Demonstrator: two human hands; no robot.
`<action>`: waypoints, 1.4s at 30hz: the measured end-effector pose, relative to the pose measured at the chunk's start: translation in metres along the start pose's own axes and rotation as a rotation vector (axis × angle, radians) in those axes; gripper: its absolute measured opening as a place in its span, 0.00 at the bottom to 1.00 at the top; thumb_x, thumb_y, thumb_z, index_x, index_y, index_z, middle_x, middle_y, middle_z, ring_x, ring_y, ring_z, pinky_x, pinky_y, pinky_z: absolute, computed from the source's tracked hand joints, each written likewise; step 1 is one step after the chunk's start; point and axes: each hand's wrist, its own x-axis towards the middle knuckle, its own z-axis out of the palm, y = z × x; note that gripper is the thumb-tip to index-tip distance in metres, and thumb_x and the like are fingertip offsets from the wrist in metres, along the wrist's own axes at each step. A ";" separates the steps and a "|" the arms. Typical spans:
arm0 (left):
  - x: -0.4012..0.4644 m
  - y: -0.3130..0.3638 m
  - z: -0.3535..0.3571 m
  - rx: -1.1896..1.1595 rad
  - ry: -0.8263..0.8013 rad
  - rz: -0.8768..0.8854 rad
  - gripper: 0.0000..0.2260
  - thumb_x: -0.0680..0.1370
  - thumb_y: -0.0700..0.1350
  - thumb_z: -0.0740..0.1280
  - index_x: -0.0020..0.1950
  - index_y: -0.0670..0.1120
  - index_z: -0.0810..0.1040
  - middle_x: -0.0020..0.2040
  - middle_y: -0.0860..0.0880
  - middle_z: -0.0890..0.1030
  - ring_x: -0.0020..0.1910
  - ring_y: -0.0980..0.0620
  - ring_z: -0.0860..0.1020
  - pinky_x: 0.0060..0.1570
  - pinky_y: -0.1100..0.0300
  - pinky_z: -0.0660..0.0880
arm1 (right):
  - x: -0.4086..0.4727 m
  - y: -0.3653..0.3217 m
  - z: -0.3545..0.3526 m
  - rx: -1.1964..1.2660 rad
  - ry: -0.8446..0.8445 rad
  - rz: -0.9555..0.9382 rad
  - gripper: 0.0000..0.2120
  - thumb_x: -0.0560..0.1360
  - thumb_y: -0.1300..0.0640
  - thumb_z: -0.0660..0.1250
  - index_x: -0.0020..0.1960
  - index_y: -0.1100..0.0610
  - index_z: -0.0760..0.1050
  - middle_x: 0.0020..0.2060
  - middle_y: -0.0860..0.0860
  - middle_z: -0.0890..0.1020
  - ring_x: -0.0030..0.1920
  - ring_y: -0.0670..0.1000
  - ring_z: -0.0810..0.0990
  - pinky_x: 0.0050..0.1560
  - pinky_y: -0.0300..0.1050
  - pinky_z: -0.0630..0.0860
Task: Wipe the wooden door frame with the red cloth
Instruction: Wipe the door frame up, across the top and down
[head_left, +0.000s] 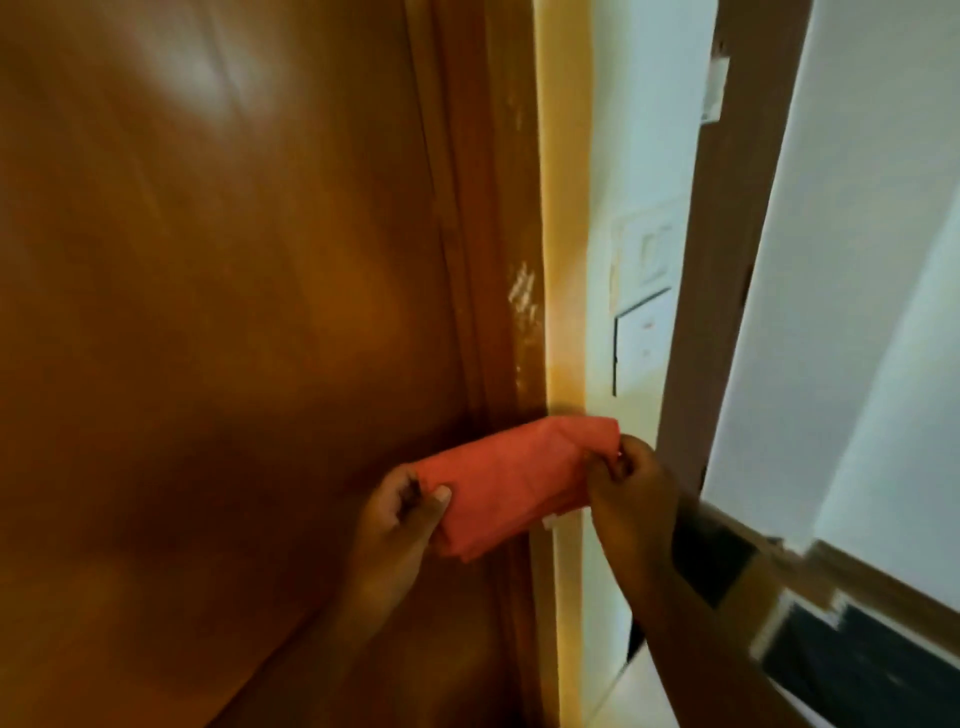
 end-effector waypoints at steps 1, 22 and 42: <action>0.007 0.009 -0.007 0.001 0.002 0.039 0.14 0.74 0.50 0.73 0.56 0.46 0.79 0.52 0.47 0.84 0.54 0.46 0.82 0.55 0.37 0.77 | 0.000 -0.014 0.016 0.044 0.049 -0.002 0.04 0.78 0.53 0.66 0.53 0.48 0.78 0.44 0.45 0.83 0.45 0.48 0.83 0.47 0.46 0.79; 0.113 0.222 -0.039 1.629 0.566 0.916 0.36 0.80 0.62 0.58 0.83 0.48 0.51 0.83 0.38 0.48 0.81 0.37 0.47 0.75 0.32 0.42 | 0.019 -0.119 0.109 -0.325 0.120 -0.566 0.54 0.71 0.32 0.66 0.79 0.59 0.40 0.79 0.64 0.50 0.77 0.67 0.51 0.72 0.68 0.60; 0.125 0.209 -0.038 1.733 0.715 1.013 0.34 0.81 0.65 0.49 0.83 0.48 0.50 0.83 0.37 0.46 0.81 0.36 0.46 0.73 0.32 0.39 | 0.088 -0.198 0.080 -0.417 0.098 -0.904 0.46 0.70 0.53 0.68 0.79 0.65 0.46 0.78 0.68 0.53 0.75 0.72 0.57 0.68 0.61 0.62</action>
